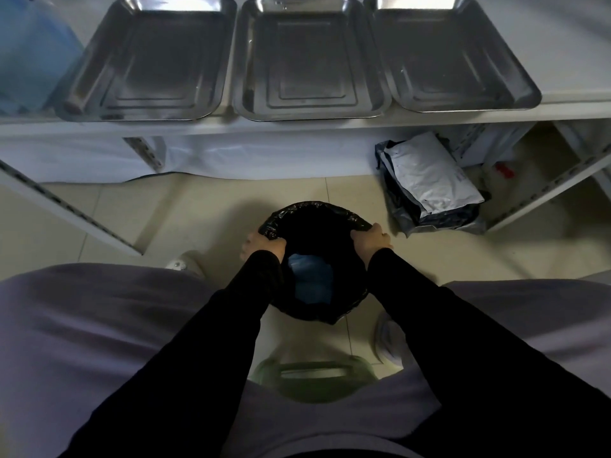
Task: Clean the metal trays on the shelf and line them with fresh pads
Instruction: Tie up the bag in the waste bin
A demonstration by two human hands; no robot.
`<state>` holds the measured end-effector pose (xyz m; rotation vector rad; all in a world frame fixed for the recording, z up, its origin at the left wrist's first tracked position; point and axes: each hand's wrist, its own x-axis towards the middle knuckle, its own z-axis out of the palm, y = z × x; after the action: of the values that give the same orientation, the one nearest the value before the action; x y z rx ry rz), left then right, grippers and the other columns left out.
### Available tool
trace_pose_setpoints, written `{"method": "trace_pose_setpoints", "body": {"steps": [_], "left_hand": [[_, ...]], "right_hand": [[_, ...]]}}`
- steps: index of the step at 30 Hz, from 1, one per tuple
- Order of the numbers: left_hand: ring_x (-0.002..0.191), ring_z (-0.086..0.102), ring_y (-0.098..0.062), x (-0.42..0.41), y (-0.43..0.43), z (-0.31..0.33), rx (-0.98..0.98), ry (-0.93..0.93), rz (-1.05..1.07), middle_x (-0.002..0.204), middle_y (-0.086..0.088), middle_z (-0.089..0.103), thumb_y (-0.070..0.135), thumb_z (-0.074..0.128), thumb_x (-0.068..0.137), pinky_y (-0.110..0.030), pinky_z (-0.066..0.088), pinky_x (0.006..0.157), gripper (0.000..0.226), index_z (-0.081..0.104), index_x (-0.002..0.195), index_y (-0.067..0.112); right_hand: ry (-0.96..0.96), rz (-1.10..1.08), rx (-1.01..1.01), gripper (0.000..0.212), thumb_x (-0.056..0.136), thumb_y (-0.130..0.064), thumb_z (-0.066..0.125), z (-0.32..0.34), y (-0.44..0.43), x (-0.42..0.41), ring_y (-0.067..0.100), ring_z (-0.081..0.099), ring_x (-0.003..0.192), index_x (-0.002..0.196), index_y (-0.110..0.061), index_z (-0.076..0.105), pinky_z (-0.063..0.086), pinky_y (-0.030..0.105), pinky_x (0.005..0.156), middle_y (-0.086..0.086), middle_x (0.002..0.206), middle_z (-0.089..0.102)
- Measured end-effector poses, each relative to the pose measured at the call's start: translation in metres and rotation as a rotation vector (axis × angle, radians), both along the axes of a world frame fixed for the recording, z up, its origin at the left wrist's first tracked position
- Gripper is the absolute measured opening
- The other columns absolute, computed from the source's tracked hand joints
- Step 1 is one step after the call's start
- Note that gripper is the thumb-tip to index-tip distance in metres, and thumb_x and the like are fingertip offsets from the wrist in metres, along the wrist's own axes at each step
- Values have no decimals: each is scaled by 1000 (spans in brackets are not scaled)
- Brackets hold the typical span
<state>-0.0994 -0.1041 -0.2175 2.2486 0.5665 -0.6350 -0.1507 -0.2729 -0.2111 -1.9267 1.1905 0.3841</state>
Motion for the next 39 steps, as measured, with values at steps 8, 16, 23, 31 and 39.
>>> {"method": "trace_pose_setpoints", "body": {"steps": [8,16,23,31,39], "left_hand": [[117,55,-35,5,5,-3,-113,33,15,130,-20,55,18,62,84,-36,46,99,54,45,133,1],[111,59,-33,10,10,-3,-54,-93,-66,118,-22,63,7,50,89,-31,45,92,32,61,118,-2],[107,62,-32,9,10,-7,-40,-123,-43,113,-16,66,9,53,84,-31,48,96,28,68,108,6],[112,58,-35,8,15,-7,-9,-106,-10,122,-19,61,13,56,85,-36,47,99,37,58,120,2],[116,57,-28,10,15,-10,21,-48,-143,120,-7,64,19,68,82,-34,43,104,6,70,85,24]], "right_hand": [[-147,-121,148,49,91,-16,56,-6,-10,-5,36,50,123,135,1,42,41,41,106,22,133,51],[-122,-3,-47,33,93,-8,50,-5,-28,-6,30,55,121,122,-4,63,39,28,102,14,130,60],[-84,0,-80,35,90,-9,52,-8,-29,-8,32,54,120,124,-6,62,41,31,101,14,129,60],[-23,31,18,47,90,-15,57,-9,-35,-13,37,55,118,131,4,45,46,43,101,22,129,55],[65,143,-147,34,95,-13,47,2,-38,-11,33,53,121,123,3,58,43,34,97,19,130,57]]}}
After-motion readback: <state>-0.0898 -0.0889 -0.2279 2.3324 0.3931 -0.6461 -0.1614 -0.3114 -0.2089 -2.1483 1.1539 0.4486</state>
